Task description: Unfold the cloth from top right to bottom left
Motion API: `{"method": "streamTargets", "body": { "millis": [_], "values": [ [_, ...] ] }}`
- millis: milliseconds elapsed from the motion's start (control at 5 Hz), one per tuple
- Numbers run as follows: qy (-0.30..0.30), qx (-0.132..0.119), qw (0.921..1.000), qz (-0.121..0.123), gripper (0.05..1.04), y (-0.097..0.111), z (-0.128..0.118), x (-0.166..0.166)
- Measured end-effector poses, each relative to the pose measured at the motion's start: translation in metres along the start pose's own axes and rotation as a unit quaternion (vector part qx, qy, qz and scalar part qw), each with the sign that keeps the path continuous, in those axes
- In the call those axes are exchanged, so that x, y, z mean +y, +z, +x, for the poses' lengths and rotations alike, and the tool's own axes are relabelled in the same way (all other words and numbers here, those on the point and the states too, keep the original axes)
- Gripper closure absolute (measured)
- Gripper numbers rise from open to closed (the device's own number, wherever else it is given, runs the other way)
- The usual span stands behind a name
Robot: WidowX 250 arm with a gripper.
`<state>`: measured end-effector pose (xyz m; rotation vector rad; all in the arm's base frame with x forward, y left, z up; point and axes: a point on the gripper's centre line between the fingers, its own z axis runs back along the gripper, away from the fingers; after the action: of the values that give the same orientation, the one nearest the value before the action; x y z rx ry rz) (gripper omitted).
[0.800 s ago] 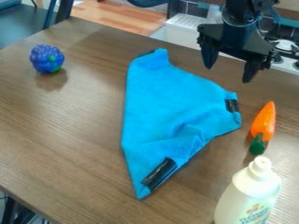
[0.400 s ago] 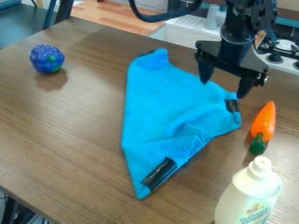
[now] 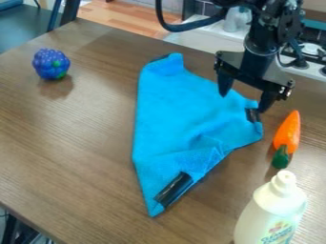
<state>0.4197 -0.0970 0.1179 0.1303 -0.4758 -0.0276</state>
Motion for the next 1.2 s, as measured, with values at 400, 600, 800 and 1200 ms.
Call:
{"method": "streamTargets", "body": {
  "millis": [400, 600, 800, 1200],
  "values": [
    [0.003, 0.005, 1.0000, 0.006, 0.083, -0.0061, -0.0003, -0.0006],
    [0.009, -0.003, 0.9999, 0.009, 0.083, -0.0061, 0.0021, 0.0003],
    [0.012, -0.008, 0.9998, 0.010, 0.083, -0.0052, 0.0030, -0.0025],
    [0.020, -0.010, 0.9996, 0.016, 0.083, -0.0102, 0.0021, -0.0034]
  ]
}}
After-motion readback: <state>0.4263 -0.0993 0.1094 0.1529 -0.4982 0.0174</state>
